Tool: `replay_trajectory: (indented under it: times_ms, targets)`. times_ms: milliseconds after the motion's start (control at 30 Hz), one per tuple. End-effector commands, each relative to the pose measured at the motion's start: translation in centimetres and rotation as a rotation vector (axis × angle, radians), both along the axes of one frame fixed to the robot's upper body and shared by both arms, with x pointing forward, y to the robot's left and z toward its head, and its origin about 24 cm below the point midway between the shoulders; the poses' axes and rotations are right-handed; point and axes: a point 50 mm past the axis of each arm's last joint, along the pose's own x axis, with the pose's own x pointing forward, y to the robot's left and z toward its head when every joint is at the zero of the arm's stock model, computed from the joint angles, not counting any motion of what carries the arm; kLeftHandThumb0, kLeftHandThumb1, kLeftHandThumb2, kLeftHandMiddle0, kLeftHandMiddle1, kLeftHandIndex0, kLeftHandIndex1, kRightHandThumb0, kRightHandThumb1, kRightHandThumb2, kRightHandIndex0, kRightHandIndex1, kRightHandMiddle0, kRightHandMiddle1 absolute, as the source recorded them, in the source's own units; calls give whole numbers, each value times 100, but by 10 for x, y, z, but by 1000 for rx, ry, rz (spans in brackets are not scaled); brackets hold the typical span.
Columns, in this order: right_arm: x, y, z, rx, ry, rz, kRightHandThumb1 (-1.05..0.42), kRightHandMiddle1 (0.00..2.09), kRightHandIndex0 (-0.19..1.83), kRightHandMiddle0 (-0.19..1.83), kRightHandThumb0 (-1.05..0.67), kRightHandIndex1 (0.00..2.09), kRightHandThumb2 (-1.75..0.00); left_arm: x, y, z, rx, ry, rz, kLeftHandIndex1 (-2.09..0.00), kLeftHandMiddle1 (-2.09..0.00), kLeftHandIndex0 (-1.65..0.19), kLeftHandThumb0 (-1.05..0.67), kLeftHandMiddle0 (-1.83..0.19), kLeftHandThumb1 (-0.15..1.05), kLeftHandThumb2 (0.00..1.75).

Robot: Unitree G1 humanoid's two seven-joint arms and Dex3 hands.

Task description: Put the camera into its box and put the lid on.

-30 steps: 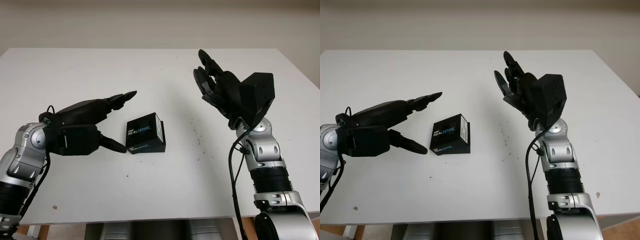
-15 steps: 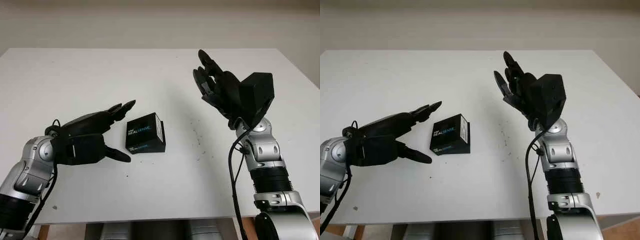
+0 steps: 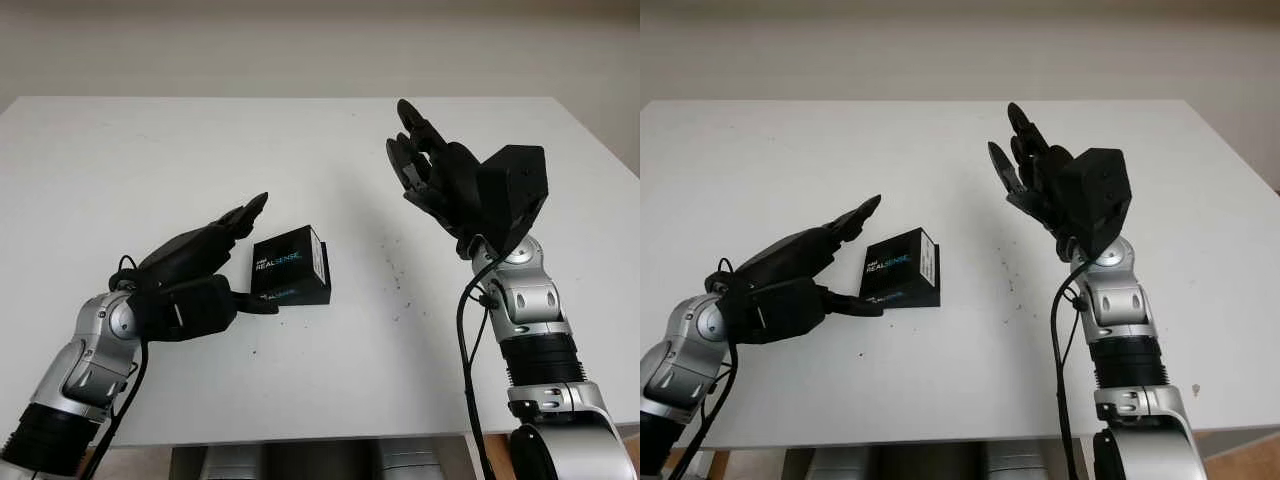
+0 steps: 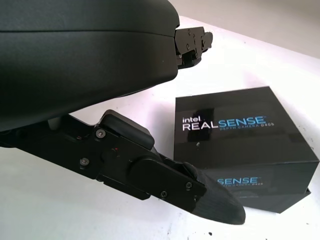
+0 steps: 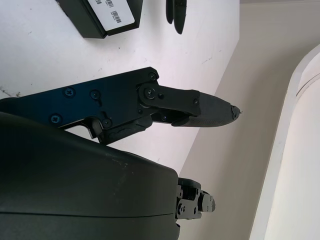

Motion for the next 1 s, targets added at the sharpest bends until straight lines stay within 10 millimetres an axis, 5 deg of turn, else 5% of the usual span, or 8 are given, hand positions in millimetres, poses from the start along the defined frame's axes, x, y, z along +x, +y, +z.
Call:
replay_trajectory:
  times_ms: [0,967]
  targets:
    - [0,0,13,-4,-45,6,-105,5,-7,-10,-61,5,-53,0,-2,-1,11,-10,-3,-6,-8,13,-83,4,96,5]
    - [-1,0,11,-5,-30,-1,-105,6,-7,-10,-66,5,-52,6,-9,-17,-32,-4,3,-8,-8,4,-77,-6,92,5]
